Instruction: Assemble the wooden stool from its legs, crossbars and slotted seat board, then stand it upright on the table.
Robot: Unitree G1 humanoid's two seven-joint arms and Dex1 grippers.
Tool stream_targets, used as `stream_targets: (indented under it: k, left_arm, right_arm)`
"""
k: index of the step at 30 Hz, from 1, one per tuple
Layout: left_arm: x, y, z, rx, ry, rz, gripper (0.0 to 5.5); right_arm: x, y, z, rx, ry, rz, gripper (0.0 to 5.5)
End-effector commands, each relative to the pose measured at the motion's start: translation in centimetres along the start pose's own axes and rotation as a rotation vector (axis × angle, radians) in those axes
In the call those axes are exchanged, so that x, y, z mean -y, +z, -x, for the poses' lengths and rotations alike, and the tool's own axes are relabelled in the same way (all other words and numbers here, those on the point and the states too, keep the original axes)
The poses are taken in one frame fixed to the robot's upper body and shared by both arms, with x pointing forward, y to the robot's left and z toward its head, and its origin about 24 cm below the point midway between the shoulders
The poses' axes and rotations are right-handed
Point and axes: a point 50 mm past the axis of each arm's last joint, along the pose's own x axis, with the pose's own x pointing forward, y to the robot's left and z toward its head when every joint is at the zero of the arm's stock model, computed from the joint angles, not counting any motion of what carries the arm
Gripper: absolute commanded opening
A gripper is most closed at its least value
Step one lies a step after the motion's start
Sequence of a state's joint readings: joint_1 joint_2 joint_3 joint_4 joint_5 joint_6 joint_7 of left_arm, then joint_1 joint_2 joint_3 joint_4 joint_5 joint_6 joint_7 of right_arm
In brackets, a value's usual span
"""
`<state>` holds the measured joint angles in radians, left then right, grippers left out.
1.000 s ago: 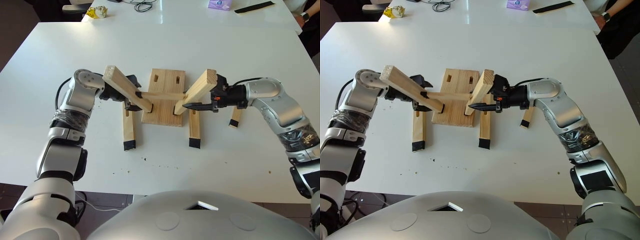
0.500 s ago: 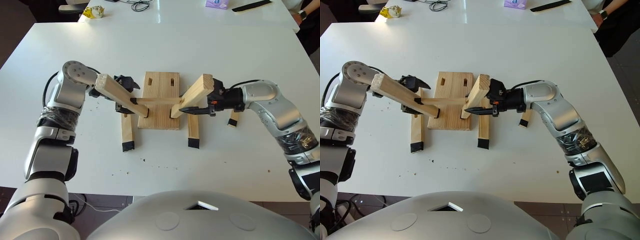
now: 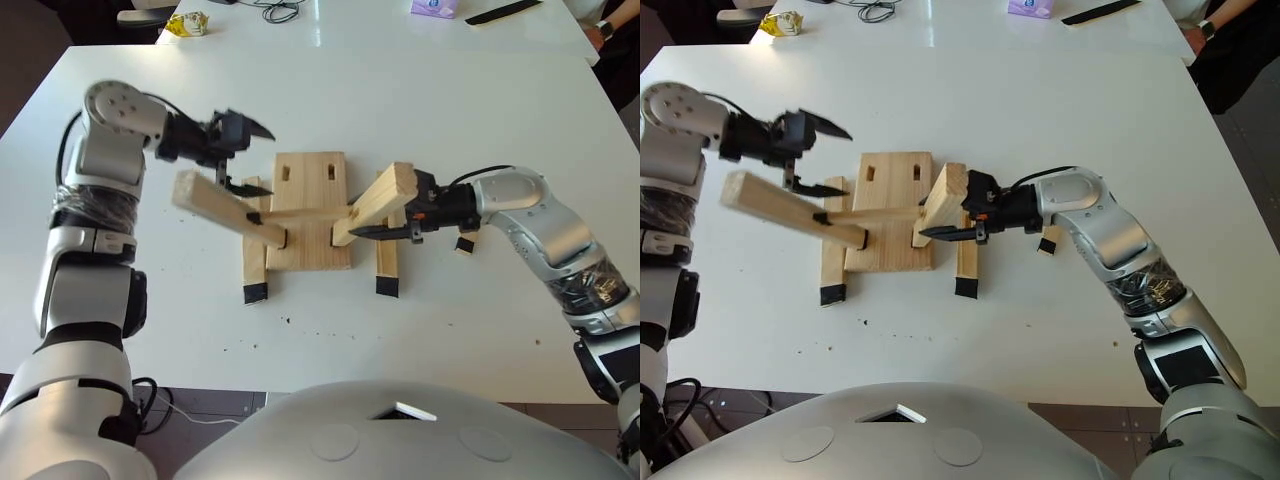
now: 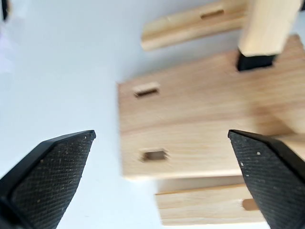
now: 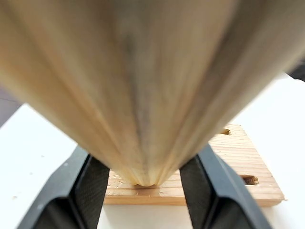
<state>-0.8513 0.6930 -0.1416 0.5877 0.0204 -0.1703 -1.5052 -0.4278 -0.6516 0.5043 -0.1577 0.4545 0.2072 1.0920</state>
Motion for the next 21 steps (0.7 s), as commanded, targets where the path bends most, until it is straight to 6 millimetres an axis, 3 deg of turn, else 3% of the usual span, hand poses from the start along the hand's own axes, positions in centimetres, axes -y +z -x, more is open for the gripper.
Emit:
stream_targets:
  k: [1, 6, 13, 21]
  left_arm:
    - [-1.1, 0.4, 0.3, 0.040, 0.083, 0.004, 5.17]
    - [-1.1, 0.8, -1.3, 0.093, 0.094, 0.013, 5.17]
    - [1.3, 1.7, -4.5, 0.174, -0.034, 0.031, 5.17]
    - [3.0, 2.3, -4.2, 0.197, -0.139, 0.085, 5.17]
  right_arm:
    - [-3.8, -5.7, -1.2, -0.213, 0.149, -0.230, 2.04]
    - [-3.7, -5.6, -1.3, -0.211, 0.155, -0.225, 2.04]
    - [-3.9, -5.5, -1.1, -0.217, 0.168, -0.225, 2.04]
    - [-3.9, -5.6, -1.0, -0.224, 0.167, -0.230, 2.04]
